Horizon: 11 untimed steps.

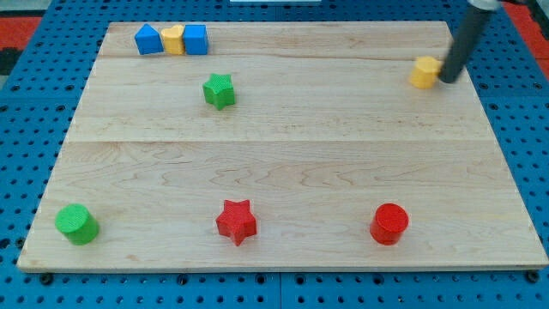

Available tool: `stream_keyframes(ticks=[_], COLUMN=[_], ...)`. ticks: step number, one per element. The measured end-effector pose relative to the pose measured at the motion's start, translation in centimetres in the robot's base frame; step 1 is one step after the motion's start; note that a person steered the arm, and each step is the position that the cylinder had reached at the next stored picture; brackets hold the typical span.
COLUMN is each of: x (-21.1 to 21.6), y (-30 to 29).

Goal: Push the hexagon right beside the cube

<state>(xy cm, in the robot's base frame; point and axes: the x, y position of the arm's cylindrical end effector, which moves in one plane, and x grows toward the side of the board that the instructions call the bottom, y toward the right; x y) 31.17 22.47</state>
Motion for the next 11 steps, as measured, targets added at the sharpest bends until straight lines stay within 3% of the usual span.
stream_keyframes(ticks=[1,2,3,4,7,8,9,11], x=[-1.8,-4.1,-4.4,-6.9,-6.3,-6.8,-10.8,-11.1], y=[-11.4,-15.9,-10.1,-14.2,-27.6,-27.5,-26.3,-30.0])
